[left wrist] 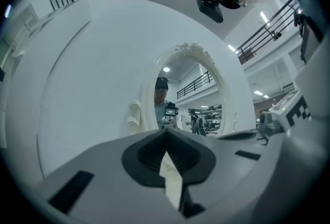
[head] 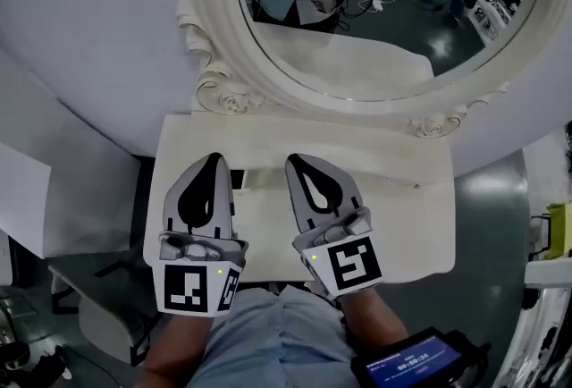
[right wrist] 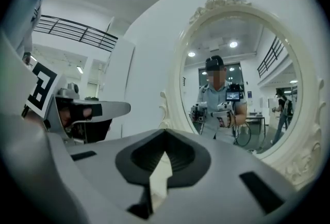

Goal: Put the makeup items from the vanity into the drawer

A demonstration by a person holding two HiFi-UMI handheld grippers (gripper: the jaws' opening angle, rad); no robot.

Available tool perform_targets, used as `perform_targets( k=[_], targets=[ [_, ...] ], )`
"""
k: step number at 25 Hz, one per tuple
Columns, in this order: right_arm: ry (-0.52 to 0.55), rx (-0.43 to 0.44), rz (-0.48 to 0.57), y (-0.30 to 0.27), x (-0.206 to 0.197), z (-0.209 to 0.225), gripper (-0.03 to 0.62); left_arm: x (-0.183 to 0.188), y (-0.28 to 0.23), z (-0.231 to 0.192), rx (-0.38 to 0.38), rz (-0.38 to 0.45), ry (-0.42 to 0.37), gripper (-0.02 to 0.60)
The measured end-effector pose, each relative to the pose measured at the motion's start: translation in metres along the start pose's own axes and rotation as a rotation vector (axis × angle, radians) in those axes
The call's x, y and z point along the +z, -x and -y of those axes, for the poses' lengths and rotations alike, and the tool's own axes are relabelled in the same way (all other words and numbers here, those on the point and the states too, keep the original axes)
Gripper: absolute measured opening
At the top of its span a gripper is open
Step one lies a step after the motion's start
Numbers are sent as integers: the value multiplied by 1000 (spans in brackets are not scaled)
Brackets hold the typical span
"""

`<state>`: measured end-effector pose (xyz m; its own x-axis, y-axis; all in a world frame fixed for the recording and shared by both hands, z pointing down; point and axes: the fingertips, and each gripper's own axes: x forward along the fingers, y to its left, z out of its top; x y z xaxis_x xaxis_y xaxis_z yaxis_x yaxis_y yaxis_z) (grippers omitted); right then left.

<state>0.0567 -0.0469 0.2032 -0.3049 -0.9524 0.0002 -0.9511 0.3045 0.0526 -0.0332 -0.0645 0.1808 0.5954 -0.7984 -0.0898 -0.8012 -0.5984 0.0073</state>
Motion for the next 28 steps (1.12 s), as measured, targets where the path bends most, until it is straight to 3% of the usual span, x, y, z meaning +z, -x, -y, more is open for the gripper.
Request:
perform_targets(
  k=[3, 10, 28],
  targets=[
    [29, -10, 68, 9, 17, 2, 2, 12, -1, 12, -13, 37, -21, 0],
    [39, -22, 106, 29, 31, 10, 2, 20, -1, 36, -29, 56, -46, 0],
    [13, -21, 113, 38, 27, 24, 2, 17, -6, 46, -18, 48, -52, 0]
  ],
)
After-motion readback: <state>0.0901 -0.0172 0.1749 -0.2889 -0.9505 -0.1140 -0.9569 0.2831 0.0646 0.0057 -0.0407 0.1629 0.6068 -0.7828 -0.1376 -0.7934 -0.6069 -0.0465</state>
